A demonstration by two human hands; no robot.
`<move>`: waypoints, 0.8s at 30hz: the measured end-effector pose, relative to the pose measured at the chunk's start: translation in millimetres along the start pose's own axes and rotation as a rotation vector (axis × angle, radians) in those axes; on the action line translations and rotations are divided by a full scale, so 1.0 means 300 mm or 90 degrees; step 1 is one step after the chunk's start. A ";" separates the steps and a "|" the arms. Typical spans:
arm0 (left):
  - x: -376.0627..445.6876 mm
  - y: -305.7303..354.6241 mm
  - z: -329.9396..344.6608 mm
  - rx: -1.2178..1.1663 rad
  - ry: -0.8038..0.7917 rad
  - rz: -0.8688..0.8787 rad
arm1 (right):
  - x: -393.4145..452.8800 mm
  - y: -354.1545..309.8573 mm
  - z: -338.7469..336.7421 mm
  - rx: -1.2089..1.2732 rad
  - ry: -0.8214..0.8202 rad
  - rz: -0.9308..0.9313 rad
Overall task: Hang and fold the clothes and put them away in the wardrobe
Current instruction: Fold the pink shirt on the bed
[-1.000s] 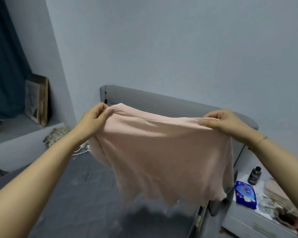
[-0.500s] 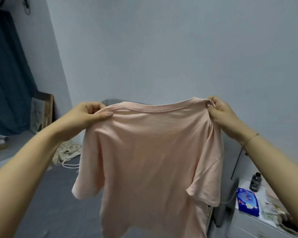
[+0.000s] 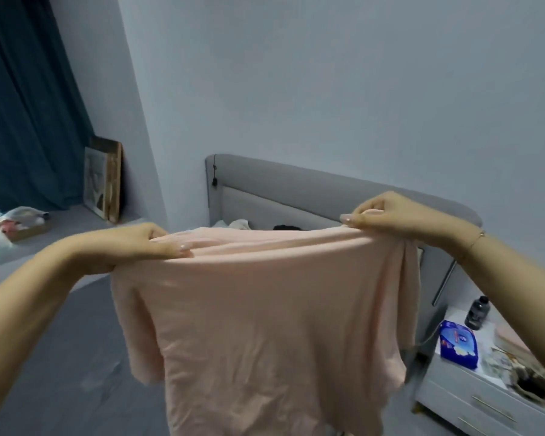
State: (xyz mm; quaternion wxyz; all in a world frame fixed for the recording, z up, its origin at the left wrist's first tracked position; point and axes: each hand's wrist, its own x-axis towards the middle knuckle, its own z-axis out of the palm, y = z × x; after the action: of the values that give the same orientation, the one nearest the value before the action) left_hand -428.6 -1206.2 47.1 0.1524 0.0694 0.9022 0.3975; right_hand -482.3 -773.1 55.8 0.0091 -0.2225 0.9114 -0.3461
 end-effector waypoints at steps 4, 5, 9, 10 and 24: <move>-0.065 -0.126 0.035 -0.050 0.024 0.008 | -0.022 0.002 0.083 -0.047 -0.061 -0.016; -0.071 -0.145 0.043 -0.077 0.028 0.020 | -0.018 0.011 0.100 -0.065 -0.062 -0.011; -0.037 -0.154 0.074 -0.091 0.085 0.051 | 0.021 0.061 0.158 -0.147 -0.047 0.035; -0.016 -0.155 0.077 -0.076 0.115 0.054 | 0.037 0.079 0.166 -0.134 -0.036 0.025; 0.668 -0.068 0.313 0.009 0.095 0.077 | 0.464 0.669 0.103 -0.313 0.200 0.152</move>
State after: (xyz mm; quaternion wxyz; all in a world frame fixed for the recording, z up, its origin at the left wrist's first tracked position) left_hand -586.8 -1105.3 -71.8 0.0601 0.0948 0.9080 0.4038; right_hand -682.5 -717.2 -75.9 -0.1452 -0.0533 0.9778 -0.1416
